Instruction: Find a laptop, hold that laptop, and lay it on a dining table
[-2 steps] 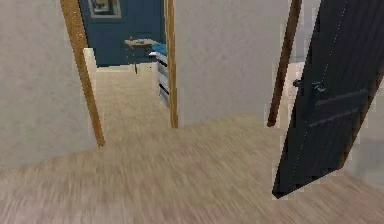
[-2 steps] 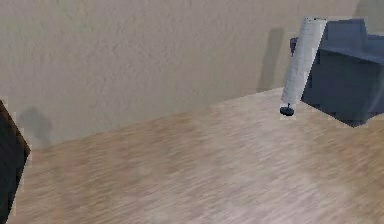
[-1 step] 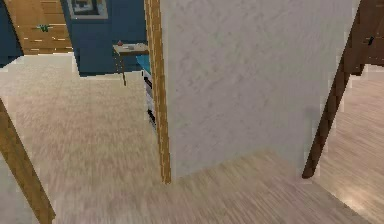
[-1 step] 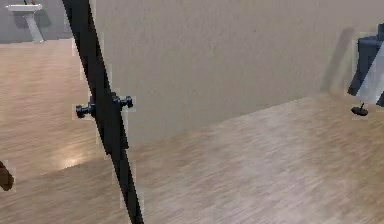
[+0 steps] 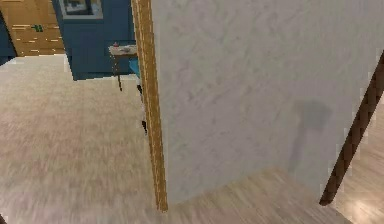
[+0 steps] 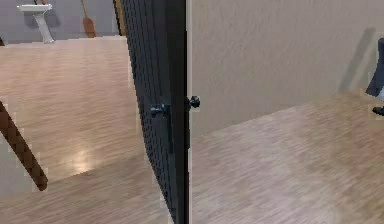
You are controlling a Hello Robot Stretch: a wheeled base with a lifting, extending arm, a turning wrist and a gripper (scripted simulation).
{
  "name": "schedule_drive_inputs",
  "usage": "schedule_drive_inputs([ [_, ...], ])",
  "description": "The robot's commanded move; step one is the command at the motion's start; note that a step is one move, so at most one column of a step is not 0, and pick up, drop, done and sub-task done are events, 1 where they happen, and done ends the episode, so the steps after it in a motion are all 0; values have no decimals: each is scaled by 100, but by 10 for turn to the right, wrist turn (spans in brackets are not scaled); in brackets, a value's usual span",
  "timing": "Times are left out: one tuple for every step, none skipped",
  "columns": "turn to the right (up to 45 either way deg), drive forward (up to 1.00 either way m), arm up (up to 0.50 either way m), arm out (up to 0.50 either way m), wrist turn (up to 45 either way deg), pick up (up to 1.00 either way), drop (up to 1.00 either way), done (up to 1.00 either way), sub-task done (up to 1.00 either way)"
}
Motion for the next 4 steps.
schedule_drive_inputs([
  [180,0,0,0,0,0,0,0,0],
  [0,65,0,0,0,0,0,0,0],
  [450,0,0,0,0,0,0,0,0],
  [0,45,0,0,0,0,0,0,0],
])
